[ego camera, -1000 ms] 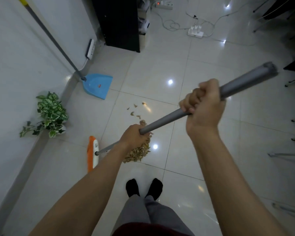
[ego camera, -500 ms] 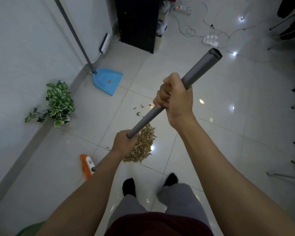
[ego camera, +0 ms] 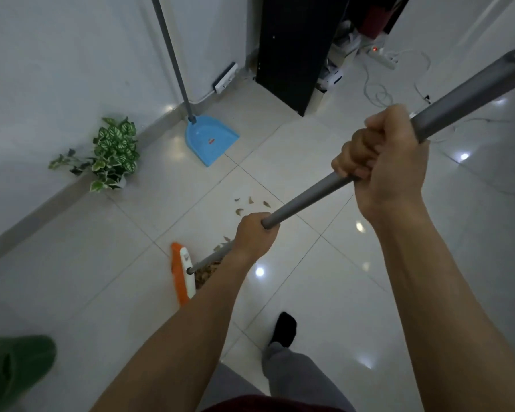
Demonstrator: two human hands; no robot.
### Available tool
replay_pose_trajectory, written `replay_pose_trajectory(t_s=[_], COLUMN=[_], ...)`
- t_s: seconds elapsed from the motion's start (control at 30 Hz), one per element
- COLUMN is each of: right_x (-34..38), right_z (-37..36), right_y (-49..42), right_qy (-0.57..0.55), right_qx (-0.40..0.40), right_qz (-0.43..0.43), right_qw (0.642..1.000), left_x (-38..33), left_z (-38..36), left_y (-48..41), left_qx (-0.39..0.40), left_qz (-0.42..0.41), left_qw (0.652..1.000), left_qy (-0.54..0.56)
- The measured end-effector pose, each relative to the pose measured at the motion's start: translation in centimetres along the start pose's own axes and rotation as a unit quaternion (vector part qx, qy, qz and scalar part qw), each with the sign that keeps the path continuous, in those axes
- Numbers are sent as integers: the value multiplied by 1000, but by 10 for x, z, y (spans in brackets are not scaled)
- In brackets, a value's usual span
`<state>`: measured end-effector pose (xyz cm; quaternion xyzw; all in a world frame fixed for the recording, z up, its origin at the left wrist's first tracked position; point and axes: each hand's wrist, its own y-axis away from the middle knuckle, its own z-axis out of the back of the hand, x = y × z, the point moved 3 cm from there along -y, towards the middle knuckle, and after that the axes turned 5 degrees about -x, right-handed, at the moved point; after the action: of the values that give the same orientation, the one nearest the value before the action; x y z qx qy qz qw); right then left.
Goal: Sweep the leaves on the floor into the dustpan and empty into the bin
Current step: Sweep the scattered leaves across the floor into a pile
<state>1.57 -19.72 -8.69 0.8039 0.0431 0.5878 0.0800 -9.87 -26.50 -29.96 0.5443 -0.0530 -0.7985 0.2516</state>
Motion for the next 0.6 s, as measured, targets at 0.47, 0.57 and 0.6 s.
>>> replay_pose_trajectory(t_s=[0.47, 0.57, 0.6], right_x=[76, 70, 63], right_z=[44, 36, 31], right_y=[-56, -52, -48], right_qy=[-3, -19, -28], right_qx=[56, 54, 54], right_qz=[52, 33, 21], right_qw=[997, 998, 998], left_x=[-101, -89, -80], left_z=[-44, -26, -19], left_y=[-8, 2, 6], left_qx=[-24, -50, -61], left_qz=[-50, -42, -34], left_qw=[998, 998, 997], left_qy=[-3, -24, -32])
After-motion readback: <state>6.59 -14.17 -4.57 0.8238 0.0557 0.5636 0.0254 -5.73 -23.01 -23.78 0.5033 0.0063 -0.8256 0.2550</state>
